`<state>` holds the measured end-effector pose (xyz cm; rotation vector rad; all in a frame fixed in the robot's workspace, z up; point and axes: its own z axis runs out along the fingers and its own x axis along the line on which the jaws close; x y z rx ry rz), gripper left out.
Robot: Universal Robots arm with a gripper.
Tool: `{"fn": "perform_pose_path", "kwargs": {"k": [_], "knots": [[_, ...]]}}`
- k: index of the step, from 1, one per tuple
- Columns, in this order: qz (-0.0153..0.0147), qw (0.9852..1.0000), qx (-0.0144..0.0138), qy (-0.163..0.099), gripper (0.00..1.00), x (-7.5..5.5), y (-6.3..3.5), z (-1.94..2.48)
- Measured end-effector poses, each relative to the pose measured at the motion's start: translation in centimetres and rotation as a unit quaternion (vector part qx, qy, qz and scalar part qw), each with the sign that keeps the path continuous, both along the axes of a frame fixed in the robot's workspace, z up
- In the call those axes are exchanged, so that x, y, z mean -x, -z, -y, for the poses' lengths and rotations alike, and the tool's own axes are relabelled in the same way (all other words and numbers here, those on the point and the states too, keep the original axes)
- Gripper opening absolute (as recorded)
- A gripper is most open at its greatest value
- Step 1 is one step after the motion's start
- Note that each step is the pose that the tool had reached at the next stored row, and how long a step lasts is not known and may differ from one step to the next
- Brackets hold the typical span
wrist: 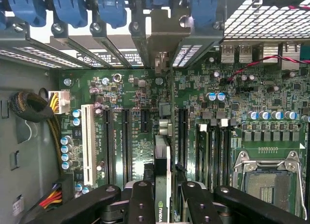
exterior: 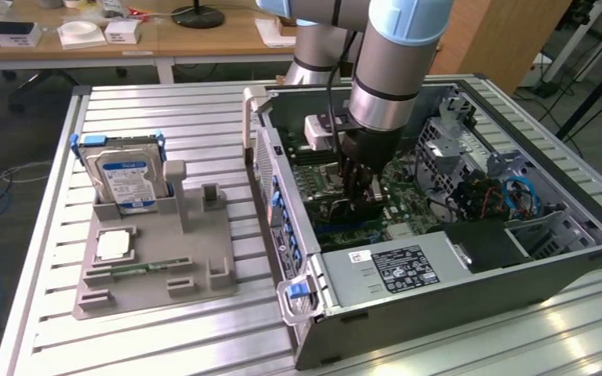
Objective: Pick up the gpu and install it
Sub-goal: 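Insert the gpu into the slot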
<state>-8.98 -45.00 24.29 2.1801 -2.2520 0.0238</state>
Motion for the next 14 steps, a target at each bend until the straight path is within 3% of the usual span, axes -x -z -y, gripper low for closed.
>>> {"fn": "perform_pose_path", "kwargs": {"k": [14], "knots": [[-0.0001, 1.0, 0.0, 0.001, 0.26, -0.06, 0.02, 0.05]]}}
